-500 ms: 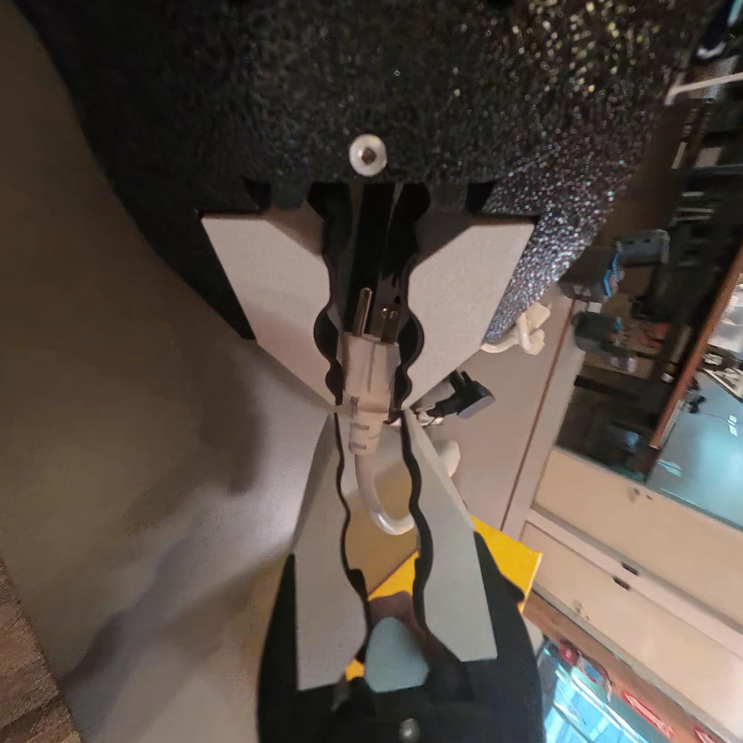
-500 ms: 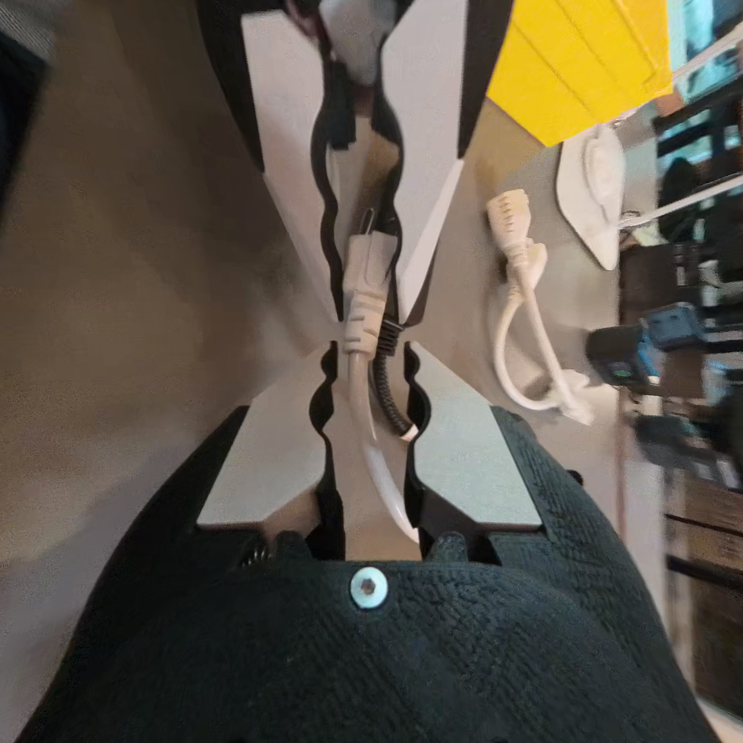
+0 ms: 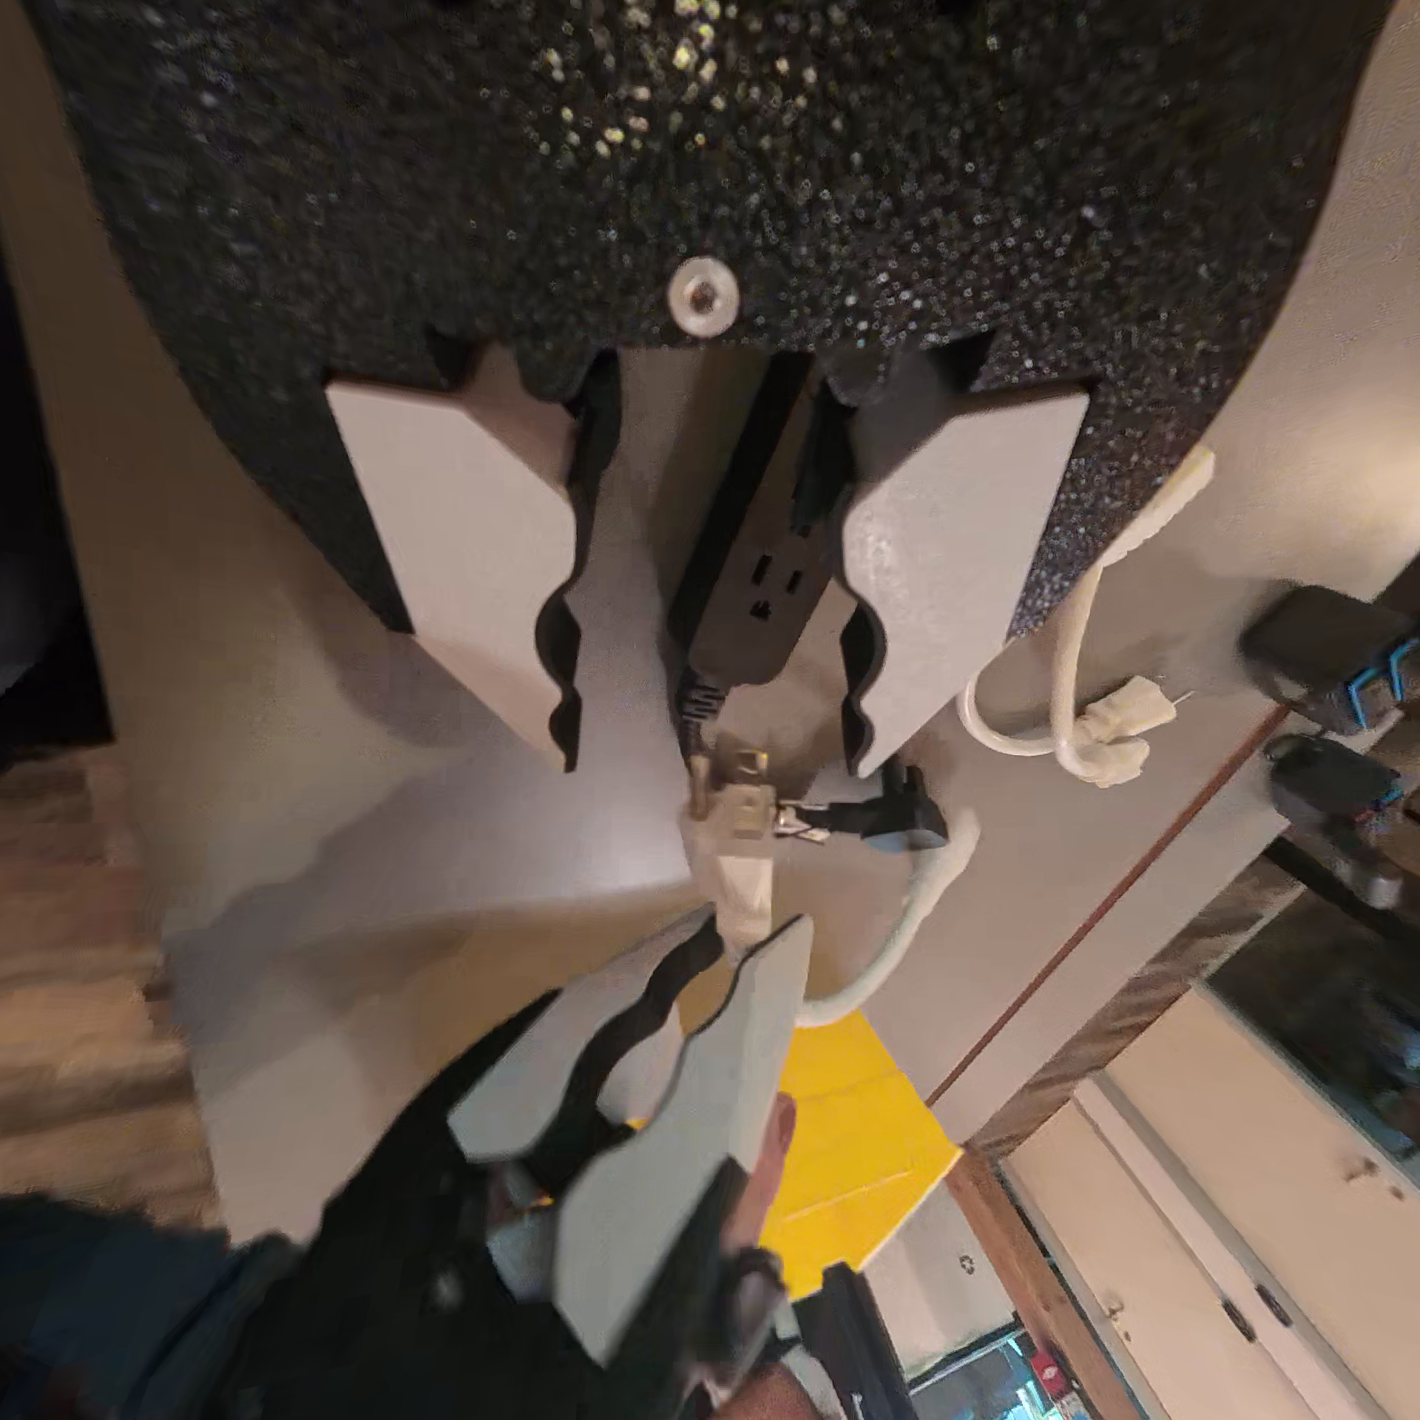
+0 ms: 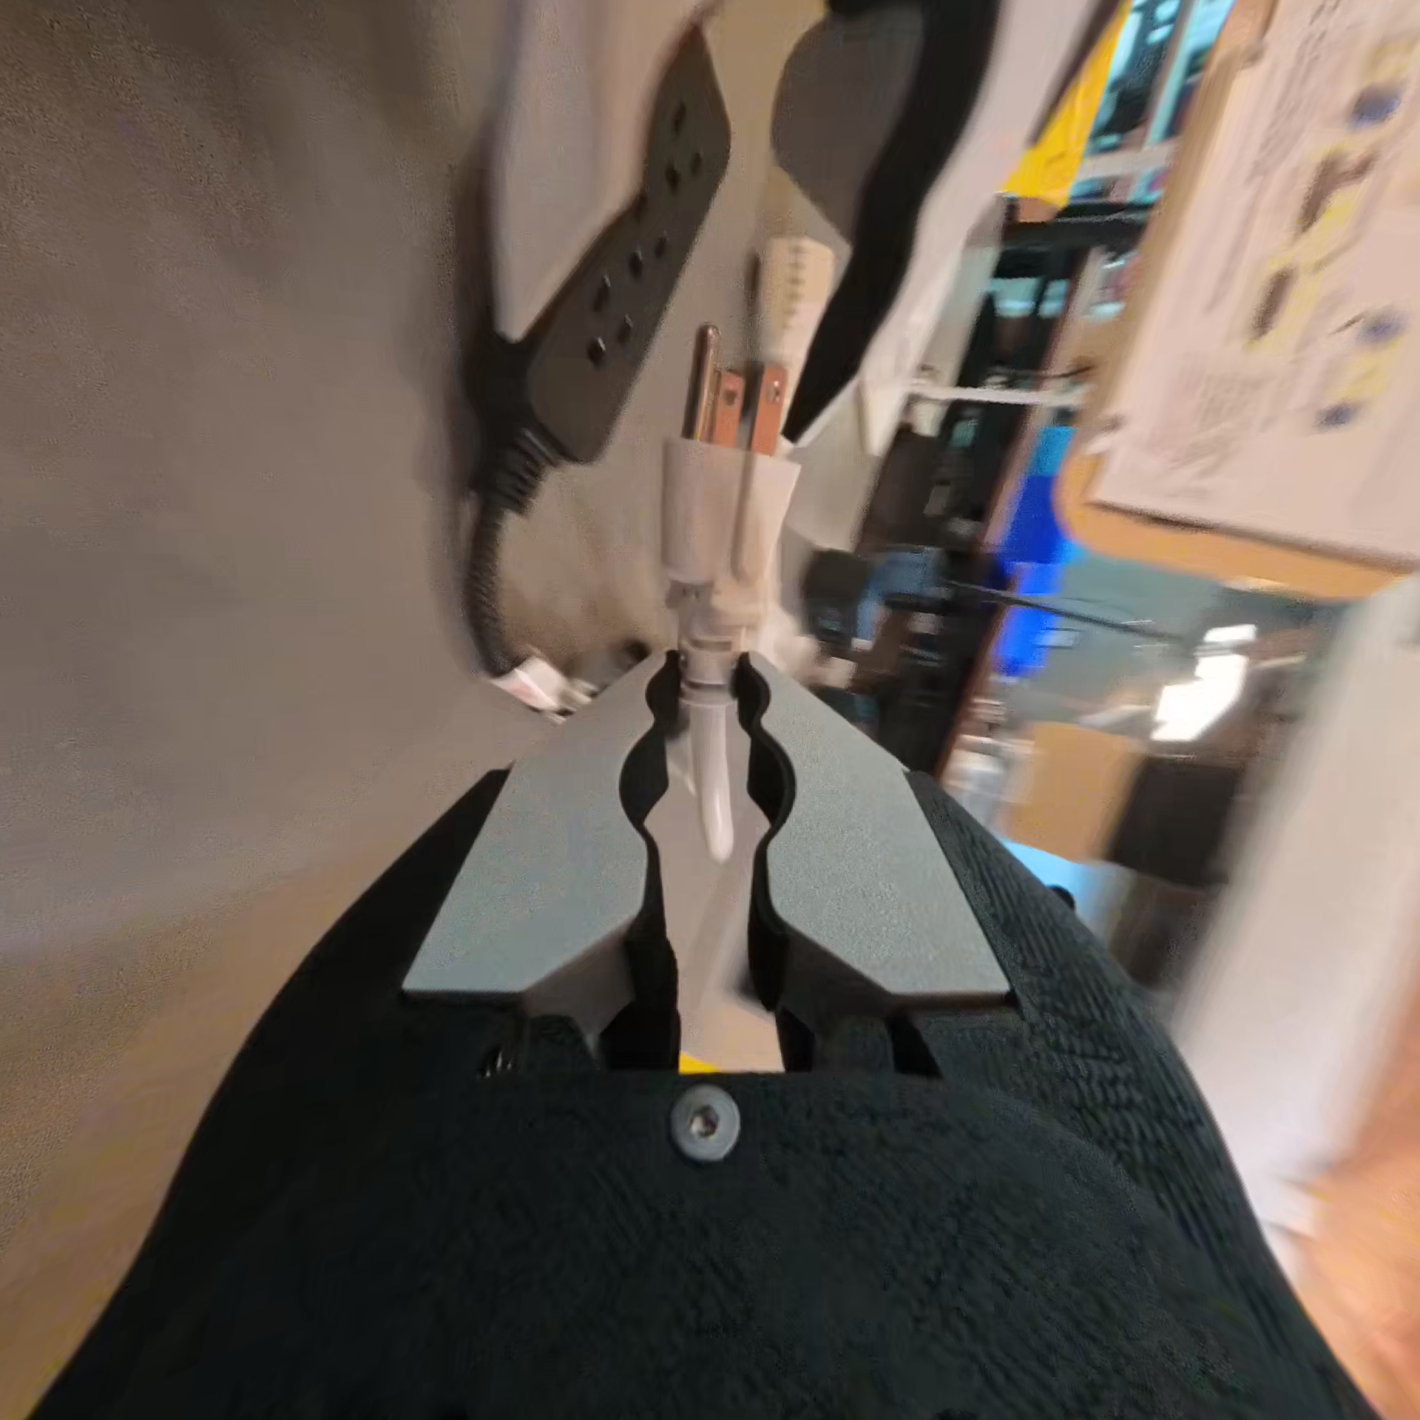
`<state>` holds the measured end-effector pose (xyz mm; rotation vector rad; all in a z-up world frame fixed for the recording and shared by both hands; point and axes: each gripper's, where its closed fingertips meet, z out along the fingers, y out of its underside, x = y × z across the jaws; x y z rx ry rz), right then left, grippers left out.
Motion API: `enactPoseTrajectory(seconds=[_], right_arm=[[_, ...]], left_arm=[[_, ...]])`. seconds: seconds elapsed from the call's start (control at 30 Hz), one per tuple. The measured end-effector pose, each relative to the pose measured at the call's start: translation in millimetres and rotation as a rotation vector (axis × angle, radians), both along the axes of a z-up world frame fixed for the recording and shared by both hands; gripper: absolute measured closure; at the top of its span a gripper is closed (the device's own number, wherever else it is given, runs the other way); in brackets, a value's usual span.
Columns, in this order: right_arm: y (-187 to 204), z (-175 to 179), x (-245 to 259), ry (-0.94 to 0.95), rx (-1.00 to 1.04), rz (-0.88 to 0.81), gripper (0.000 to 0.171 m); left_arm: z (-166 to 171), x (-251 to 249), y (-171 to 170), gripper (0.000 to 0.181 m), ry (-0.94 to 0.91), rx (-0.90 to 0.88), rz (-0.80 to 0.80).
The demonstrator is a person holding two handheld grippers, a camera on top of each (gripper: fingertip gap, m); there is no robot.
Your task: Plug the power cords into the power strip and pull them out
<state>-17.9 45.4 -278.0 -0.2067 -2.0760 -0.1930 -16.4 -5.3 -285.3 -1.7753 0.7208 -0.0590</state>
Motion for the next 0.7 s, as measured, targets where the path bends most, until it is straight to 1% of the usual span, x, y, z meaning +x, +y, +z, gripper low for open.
enactPoseTrajectory(seconds=[0.03,0.1,0.17,0.3,0.37,0.43,0.5,0.53,0.6,0.67,0.7], right_arm=[[1.7,4.5,-3.2,0.024,0.139,0.020,0.158],[-4.6,9.4,-9.9,0.069,0.307,0.088,0.158],[-10.5,11.7,-14.7,0.102,0.388,0.131,0.158],[-12.1,29.9,-22.5,0.243,0.558,0.173,0.159],[-14.2,38.6,-23.4,0.318,0.613,0.199,0.159],[-15.8,41.7,-23.4,0.362,0.635,0.218,0.158],[-15.5,42.9,-23.2,0.393,0.679,0.238,0.159],[-15.1,42.5,-23.0,0.397,0.686,0.242,0.159],[-14.3,40.8,-23.0,0.390,0.653,0.237,0.159],[-11.3,38.1,-24.0,0.369,0.614,0.216,0.158],[-10.0,36.7,-24.4,0.361,0.563,0.204,0.157]], left_arm=[[4.2,-1.3,1.4,0.114,-0.030,-0.004,0.008],[8.8,-2.6,5.6,0.115,-0.091,-0.041,0.029],[5.3,-0.8,9.4,0.116,-0.168,-0.133,0.044],[9.4,11.6,12.1,0.123,-0.450,-0.264,-0.005],[19.2,19.0,11.4,0.124,-0.614,-0.293,-0.074],[35.9,25.4,9.5,0.128,-0.801,-0.298,-0.162],[40.4,24.2,12.5,0.130,-0.939,-0.330,-0.186],[39.6,22.8,14.9,0.135,-0.991,-0.346,-0.187],[33.8,17.2,20.8,0.154,-1.055,-0.355,-0.166],[31.9,15.5,22.8,0.155,-1.105,-0.357,-0.179],[30.8,14.6,23.4,0.156,-1.113,-0.357,-0.177]])
